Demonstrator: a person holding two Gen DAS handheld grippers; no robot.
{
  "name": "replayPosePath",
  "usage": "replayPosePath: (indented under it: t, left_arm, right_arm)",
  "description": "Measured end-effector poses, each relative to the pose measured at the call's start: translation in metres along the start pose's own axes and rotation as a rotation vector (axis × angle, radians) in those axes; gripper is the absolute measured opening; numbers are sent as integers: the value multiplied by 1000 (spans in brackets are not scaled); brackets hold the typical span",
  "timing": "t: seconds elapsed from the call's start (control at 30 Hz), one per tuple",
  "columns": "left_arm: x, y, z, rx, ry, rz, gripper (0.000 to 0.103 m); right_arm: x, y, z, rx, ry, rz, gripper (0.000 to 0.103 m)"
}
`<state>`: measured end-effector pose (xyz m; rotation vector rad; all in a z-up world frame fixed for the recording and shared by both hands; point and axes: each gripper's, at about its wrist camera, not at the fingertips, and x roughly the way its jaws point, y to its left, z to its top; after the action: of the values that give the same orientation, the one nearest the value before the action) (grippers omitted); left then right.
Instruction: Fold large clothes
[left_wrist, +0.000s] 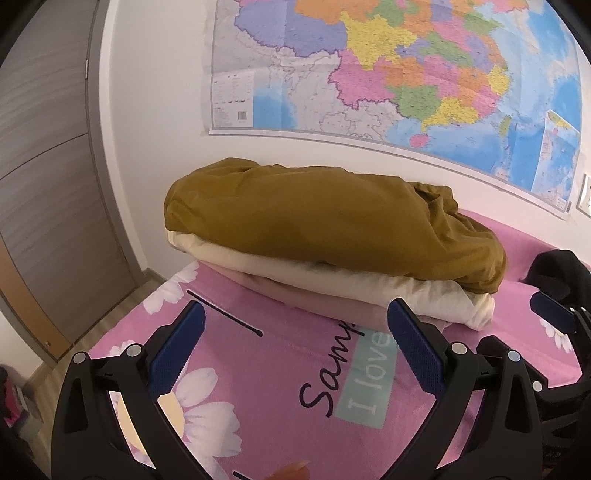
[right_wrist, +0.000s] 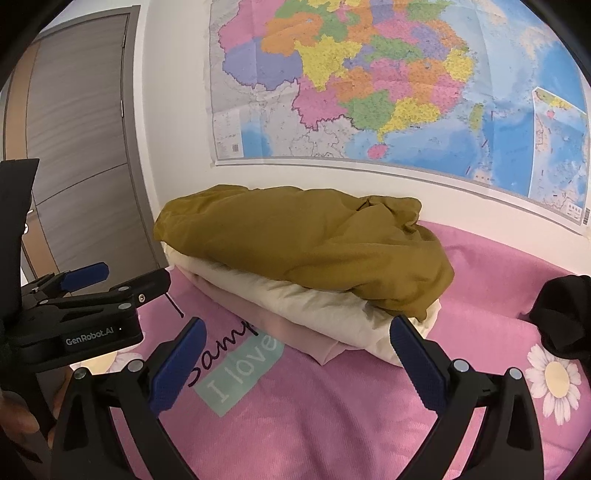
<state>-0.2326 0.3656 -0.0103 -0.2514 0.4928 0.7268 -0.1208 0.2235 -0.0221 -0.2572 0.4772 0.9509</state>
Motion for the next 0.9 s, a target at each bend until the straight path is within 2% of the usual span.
replayPosePath:
  t: [0.9]
  left_arm:
    - [-1, -2, -2, -3, 11, 4, 98]
  right_arm:
    - [-1, 3, -3, 16, 4, 1, 97]
